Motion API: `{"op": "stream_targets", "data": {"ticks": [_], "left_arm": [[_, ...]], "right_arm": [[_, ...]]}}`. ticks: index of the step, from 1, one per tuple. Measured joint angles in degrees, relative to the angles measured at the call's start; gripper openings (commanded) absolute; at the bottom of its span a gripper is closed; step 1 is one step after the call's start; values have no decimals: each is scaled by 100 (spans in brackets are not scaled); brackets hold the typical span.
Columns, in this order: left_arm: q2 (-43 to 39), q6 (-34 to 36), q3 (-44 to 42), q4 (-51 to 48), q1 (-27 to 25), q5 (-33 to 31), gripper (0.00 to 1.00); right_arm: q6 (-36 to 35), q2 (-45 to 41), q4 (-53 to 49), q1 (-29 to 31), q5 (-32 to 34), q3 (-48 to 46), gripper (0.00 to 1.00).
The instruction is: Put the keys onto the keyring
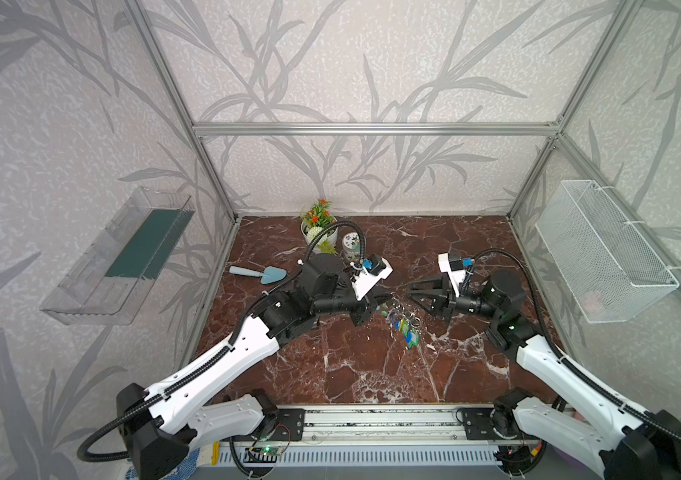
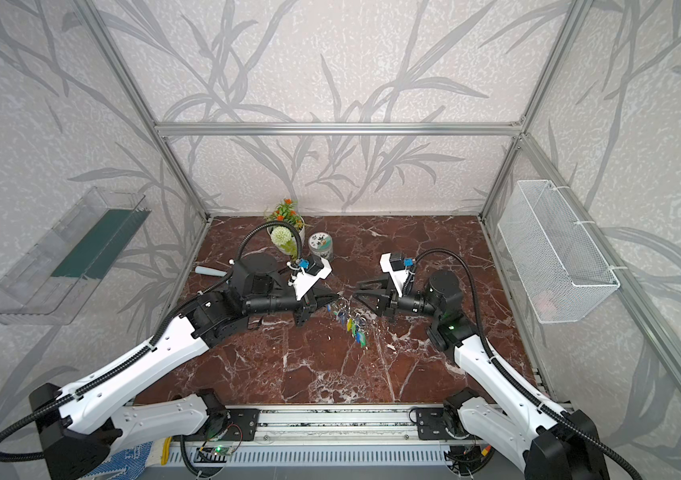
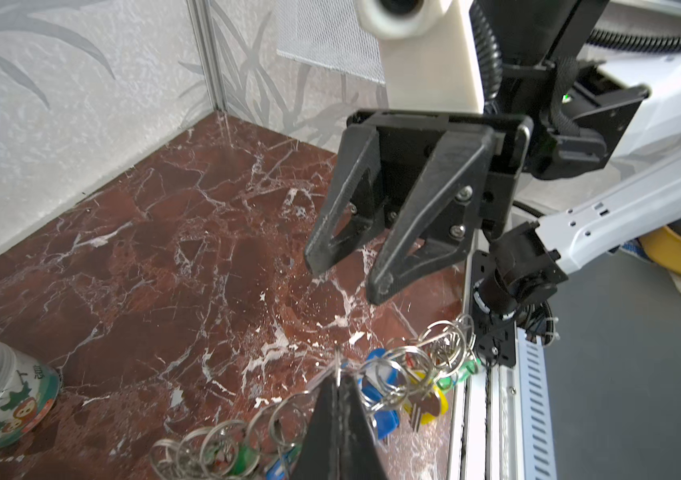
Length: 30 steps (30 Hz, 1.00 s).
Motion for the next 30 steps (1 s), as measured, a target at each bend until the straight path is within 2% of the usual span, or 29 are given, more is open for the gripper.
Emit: {"op": "stream_targets", "data": {"ticks": [19,30], "left_arm": [[-201,-986,-1235,2358,-225,-699,0],[-199,-1394,-1932,3810,-299,-909,0]], "right_arm": [[525,107,219,144,-105,-184,33],[933,282,765,146,-173,-190,34]]}}
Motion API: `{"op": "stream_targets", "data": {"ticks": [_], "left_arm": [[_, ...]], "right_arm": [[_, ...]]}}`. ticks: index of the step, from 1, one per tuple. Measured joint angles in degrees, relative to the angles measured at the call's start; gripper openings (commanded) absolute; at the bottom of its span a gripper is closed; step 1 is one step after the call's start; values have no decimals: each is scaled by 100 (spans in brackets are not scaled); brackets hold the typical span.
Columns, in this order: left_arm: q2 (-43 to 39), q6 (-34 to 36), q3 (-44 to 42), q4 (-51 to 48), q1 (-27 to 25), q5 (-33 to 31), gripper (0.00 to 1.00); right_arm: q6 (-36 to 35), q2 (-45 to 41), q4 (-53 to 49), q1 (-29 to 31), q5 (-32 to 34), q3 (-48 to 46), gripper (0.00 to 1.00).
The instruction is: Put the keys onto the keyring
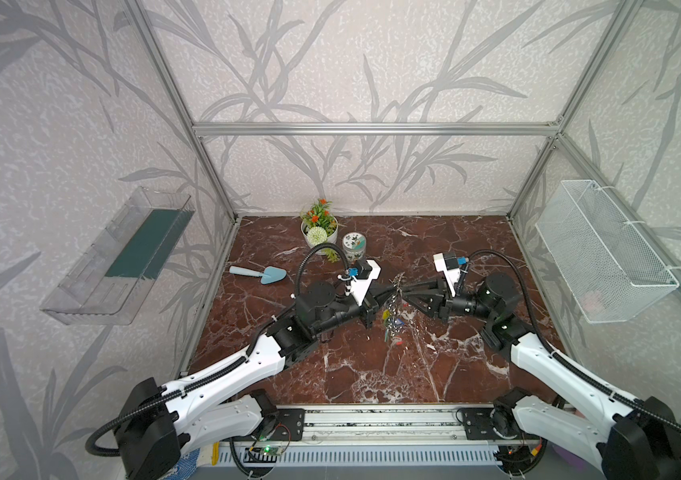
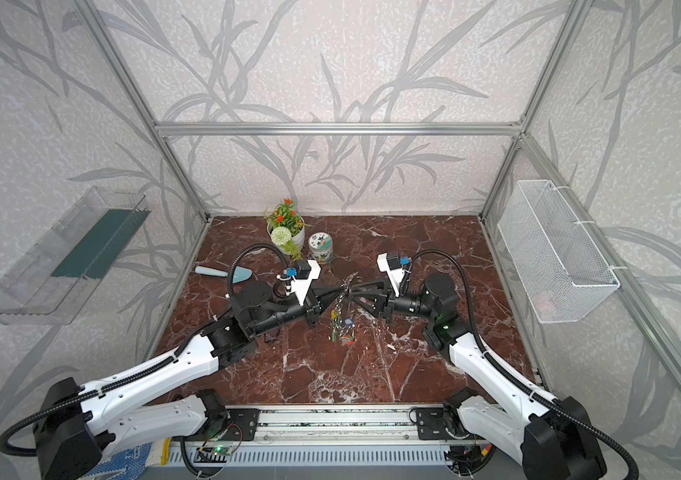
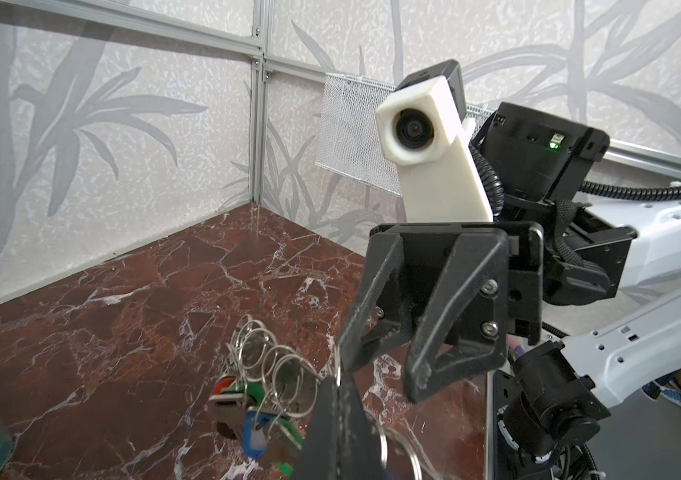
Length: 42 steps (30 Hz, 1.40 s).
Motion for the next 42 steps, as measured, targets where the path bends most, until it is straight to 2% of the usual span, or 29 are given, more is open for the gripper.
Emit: {"op": "stream_targets", "data": {"ticks": [5,10,20,42], "left_arm": [[0,-149,-68,385,0,31,0],[0,-221,-74,586,0,66,0],[0,-249,-79,658,0,70,0],[0,-389,-79,813,-2,74,0]], "right_arm": [[26,-101,17,-114,175,-48,36],[-13,-264,-122,-260,363,-101,43],[-269,-236,-391,-120,409,-310,51],[-533,66,-398,345,566,-310,50]]}}
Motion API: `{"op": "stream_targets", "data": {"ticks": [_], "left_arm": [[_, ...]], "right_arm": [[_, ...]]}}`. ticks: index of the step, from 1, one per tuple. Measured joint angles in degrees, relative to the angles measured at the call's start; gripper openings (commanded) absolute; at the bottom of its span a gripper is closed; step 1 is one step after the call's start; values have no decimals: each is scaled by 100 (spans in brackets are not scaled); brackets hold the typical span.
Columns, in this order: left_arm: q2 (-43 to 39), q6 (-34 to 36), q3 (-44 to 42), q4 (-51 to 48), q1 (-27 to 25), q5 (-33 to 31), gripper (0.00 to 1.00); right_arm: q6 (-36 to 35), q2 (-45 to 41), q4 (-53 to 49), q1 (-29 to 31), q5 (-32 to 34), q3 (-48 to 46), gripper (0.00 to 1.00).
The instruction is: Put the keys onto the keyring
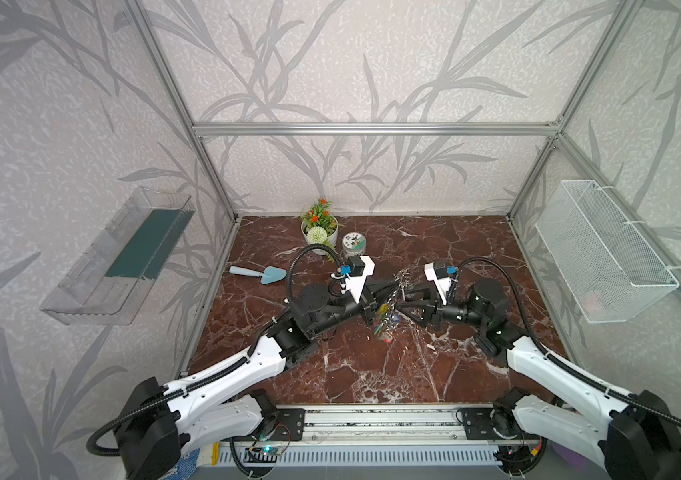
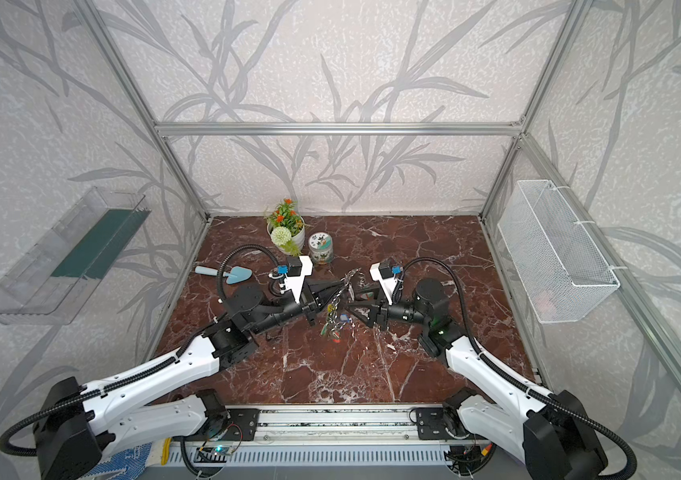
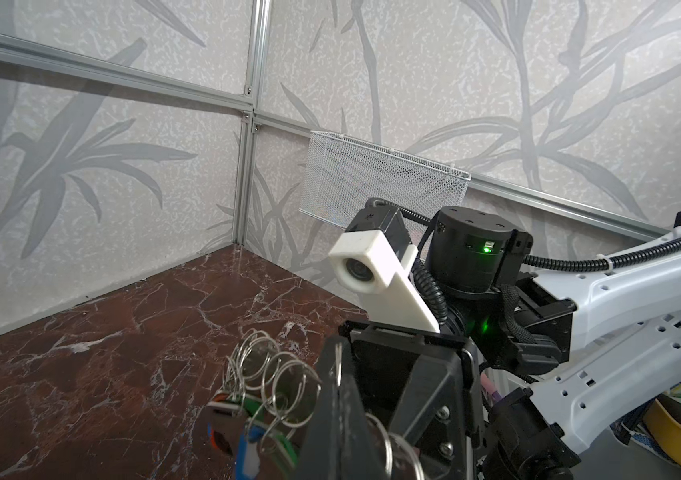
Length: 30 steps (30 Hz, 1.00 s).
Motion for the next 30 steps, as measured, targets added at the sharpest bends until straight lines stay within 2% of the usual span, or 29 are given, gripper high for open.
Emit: {"op": "stream_targets", "data": {"ticks": [6,14,30], "left_arm": [[33,-4,0,33,2,0,0],[107,-59,0,66,2,20,0],[149,-96,0,166,2,44,0]], "right_arm": [[-61,-22,-81,4,157,11,49],[-472,-376,-846,4,518,131,50],[-990,-509,-1685,7,841,466,48]]}}
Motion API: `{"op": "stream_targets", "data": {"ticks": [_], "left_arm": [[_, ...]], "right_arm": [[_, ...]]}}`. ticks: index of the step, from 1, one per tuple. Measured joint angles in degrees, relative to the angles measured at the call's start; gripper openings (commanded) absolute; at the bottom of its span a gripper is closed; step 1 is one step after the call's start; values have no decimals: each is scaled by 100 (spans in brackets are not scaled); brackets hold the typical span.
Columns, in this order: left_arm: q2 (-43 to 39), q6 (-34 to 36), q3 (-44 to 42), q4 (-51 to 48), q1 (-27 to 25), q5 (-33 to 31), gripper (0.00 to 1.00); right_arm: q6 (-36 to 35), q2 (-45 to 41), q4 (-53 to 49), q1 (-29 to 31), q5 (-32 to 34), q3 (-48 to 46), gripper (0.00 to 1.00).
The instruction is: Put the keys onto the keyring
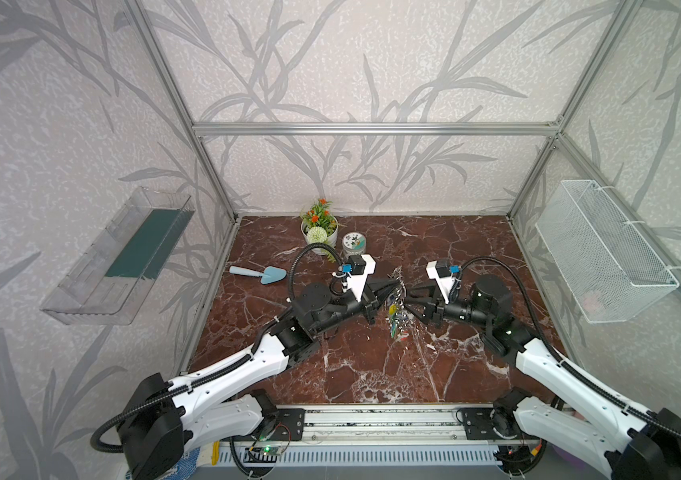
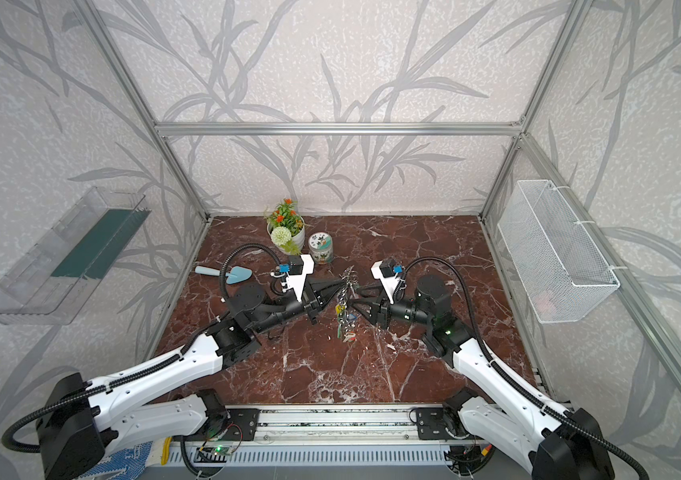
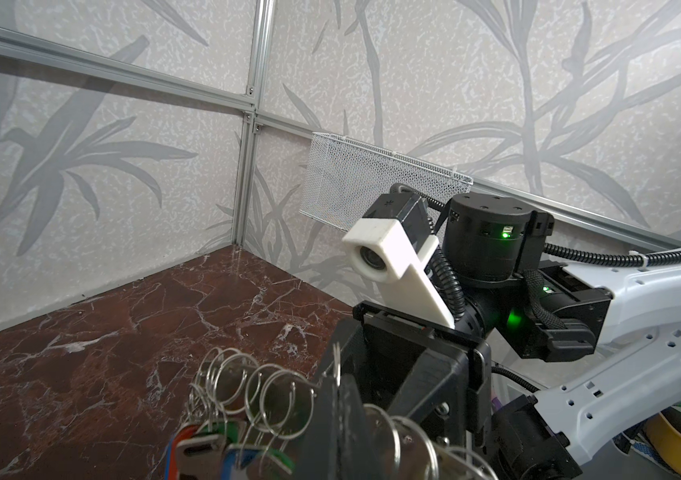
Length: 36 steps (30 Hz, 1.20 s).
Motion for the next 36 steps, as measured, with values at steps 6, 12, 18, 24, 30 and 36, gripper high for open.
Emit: {"op": "stream_targets", "data": {"ticks": [6,12,18,24,30,36], "left_arm": [[22,0,0,26,0,-2,0],[92,0,0,39,0,-37,0],[96,0,0,85,0,-63,0],[98,-2,0,87,-2,-28,0],[98,-4,0,85,-2,-28,0],[98,-7,0,83,-2,-26,0]], "right_arm": [[-289,-234,-481,2,177,142,49],[-396,-407,-728,4,313,146,49],[-385,-507,-748,4,409,125,50],[-350,-570,-739,4,424,28,52],[-328,-570,-706,4,433,-13,52],[-295,-538,-678,4,531,-188,52]]}}
